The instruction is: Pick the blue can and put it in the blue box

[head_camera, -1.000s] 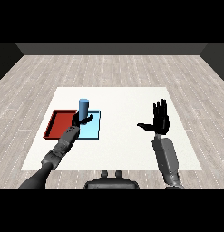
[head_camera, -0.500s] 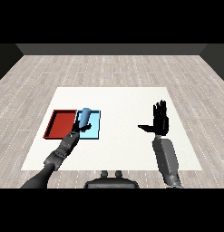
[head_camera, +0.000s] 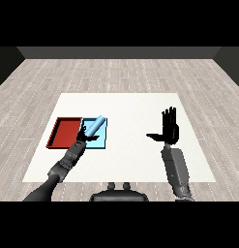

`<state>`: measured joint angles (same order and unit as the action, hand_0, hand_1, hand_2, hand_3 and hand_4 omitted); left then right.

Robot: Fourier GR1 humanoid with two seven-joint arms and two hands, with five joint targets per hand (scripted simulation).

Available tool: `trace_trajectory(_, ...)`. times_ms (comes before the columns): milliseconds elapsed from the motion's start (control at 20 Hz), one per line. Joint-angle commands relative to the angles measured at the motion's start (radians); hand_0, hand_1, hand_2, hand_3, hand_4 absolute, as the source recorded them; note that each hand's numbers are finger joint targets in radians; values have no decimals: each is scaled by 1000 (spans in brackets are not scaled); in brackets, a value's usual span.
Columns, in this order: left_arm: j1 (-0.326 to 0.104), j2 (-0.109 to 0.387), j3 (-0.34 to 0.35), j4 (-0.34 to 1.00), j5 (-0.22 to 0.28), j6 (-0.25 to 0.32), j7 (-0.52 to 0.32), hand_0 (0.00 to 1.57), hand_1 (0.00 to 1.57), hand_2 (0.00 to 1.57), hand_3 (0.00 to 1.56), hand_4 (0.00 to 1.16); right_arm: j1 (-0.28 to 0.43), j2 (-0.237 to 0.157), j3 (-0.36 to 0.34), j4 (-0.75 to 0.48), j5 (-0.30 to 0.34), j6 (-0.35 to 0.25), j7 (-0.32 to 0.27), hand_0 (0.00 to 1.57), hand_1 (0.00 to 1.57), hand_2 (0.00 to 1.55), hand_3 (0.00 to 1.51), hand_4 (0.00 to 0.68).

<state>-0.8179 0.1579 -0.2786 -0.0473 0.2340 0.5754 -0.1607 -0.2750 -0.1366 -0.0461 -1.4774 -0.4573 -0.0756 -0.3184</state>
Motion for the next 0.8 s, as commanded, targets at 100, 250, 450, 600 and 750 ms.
trace_trajectory(100, -7, 6, 79, -61, 55, 141, -125, 0, 0, 0, 0, 0, -24, 4, -1, 20, 13, 4, -14, 0, 0, 0, 0, 0)
trace_trajectory(250, -5, 19, 121, -163, 87, 145, -284, 0, 0, 0, 0, 0, 25, 21, 12, -14, -6, 29, -24, 0, 0, 0, 0, 0)
trace_trajectory(450, -1, -29, 156, -305, 125, -17, -437, 0, 0, 0, 0, 0, -17, -15, -7, -36, -13, 21, 23, 0, 0, 0, 0, 0)
trace_trajectory(600, 52, -55, 160, -430, 150, -147, -564, 0, 0, 0, 0, 0, 59, -38, 2, -67, -6, 39, 37, 0, 0, 0, 0, 0)
trace_trajectory(750, 139, -26, 141, -557, 157, -247, -624, 0, 0, 0, 0, 0, 112, -30, 44, -50, 27, 63, 17, 0, 0, 0, 0, 0)
